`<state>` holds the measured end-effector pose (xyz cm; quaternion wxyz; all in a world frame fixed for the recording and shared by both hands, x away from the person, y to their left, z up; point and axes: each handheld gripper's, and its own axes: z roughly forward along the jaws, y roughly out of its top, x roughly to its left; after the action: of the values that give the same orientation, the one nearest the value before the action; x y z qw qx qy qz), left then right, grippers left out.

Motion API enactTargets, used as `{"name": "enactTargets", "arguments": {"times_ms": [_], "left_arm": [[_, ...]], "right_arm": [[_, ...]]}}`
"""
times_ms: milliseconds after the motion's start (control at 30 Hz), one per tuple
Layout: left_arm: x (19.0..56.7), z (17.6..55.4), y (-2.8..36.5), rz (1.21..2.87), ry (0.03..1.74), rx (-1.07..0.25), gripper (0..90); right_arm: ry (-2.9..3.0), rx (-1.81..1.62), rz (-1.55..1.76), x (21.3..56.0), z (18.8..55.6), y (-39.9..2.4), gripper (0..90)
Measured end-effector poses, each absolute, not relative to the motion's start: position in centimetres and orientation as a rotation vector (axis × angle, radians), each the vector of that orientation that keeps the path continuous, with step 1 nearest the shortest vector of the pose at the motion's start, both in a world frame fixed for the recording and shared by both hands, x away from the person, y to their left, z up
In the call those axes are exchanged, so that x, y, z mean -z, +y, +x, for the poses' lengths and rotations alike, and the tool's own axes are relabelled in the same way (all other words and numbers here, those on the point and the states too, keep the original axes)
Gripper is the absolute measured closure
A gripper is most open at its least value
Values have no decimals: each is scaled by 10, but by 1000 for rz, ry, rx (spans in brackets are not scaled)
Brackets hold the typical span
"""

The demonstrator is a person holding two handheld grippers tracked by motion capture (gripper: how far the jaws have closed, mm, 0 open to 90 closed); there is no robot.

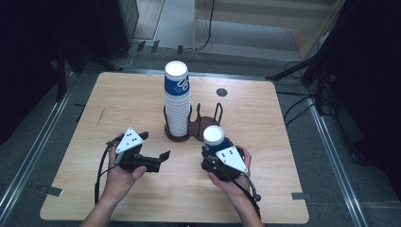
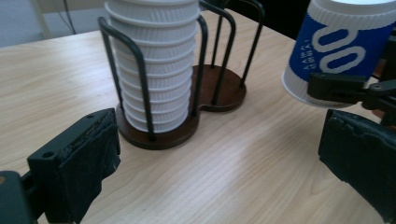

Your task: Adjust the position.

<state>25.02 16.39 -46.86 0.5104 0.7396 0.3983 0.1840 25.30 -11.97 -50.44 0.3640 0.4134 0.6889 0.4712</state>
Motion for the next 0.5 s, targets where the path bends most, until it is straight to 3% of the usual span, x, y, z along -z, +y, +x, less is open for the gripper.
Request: {"name": "enactTargets", "arguments": {"times_ms": [500], "left_arm": [[469, 249, 153, 1817, 916, -407, 0]], "right_arm": [[1782, -1153, 984, 506, 247, -112, 185]]}}
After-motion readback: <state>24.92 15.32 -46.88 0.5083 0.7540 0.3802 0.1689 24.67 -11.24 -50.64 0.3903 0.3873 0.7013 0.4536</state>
